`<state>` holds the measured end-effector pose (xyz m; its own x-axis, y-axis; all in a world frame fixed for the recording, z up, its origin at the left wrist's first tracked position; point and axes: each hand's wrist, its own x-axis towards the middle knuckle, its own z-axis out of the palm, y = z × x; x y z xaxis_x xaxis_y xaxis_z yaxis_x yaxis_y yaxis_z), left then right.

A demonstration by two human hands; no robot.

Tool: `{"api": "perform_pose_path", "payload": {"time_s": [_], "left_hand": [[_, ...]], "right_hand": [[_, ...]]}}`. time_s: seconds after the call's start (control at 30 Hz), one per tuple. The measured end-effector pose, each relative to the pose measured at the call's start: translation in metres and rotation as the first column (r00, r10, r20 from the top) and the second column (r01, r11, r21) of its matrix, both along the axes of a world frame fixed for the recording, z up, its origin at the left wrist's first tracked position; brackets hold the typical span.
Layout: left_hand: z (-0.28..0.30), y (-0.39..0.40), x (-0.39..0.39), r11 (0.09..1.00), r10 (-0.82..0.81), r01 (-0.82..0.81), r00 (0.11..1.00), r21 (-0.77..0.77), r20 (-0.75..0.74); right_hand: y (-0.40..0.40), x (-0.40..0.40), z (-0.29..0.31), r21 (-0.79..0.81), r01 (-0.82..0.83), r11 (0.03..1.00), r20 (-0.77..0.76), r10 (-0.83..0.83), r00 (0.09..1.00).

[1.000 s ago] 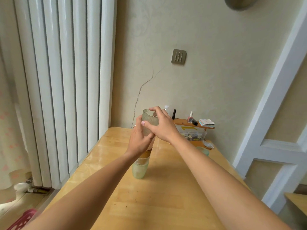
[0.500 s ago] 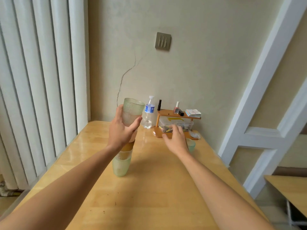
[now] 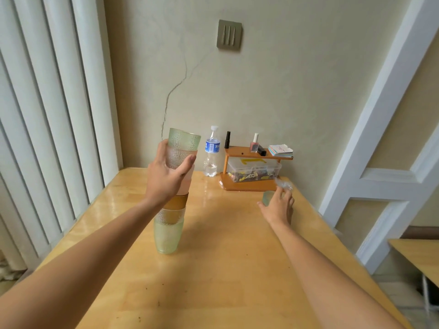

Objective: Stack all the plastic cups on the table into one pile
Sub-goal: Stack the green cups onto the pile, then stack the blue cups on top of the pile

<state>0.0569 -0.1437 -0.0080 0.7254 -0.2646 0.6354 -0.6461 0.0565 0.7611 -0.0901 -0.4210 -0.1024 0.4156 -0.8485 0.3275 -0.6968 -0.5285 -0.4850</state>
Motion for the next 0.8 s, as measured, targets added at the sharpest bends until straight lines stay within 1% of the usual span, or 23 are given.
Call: {"api": "perform_pose_path", "payload": {"time_s": [0.07, 0.13, 0.27, 0.37, 0.43, 0.53, 0.67, 0.73, 0.8], "left_hand": [[-0.001, -0.003, -0.002, 1.000, -0.015, 0.015, 1.000, 0.014, 0.008], [-0.001, -0.005, -0.006, 1.000, -0.014, 0.013, 0.999, 0.021, 0.029], [-0.001, -0.006, -0.018, 0.998, -0.030, 0.026, 0.996, 0.050, 0.085], [-0.002, -0.004, -0.026, 0.999, -0.023, 0.017, 0.992, 0.050, 0.127], [-0.003, 0.003, -0.029, 1.000, -0.010, 0.007, 0.992, 0.023, 0.129], [-0.005, 0.016, -0.033, 1.000, -0.005, 0.008, 0.993, -0.023, 0.114], [-0.011, 0.036, -0.043, 0.997, 0.003, 0.005, 0.994, -0.071, 0.108], [-0.012, 0.047, -0.045, 0.999, -0.002, 0.007, 0.995, -0.048, 0.099], [-0.011, 0.055, -0.045, 1.000, -0.012, 0.011, 0.996, 0.009, 0.090]], "right_hand": [[0.000, 0.001, -0.001, 0.024, -0.002, 1.000, -0.010, 0.002, 1.000], [-0.001, 0.000, -0.001, 0.008, -0.006, 1.000, -0.005, 0.006, 1.000], [0.007, -0.002, 0.003, 0.008, -0.077, 0.997, 0.062, 0.076, 0.995], [0.024, -0.002, 0.017, -0.001, -0.148, 0.989, 0.127, 0.147, 0.981], [0.041, 0.000, 0.038, -0.016, -0.242, 0.970, 0.225, 0.239, 0.944], [0.073, 0.005, 0.085, -0.071, -0.381, 0.922, 0.341, 0.381, 0.859], [0.114, 0.014, 0.147, -0.200, -0.473, 0.858, 0.391, 0.512, 0.765], [0.133, 0.016, 0.173, -0.230, -0.498, 0.836, 0.411, 0.547, 0.729], [0.151, 0.018, 0.194, -0.248, -0.525, 0.814, 0.424, 0.579, 0.696]]}}
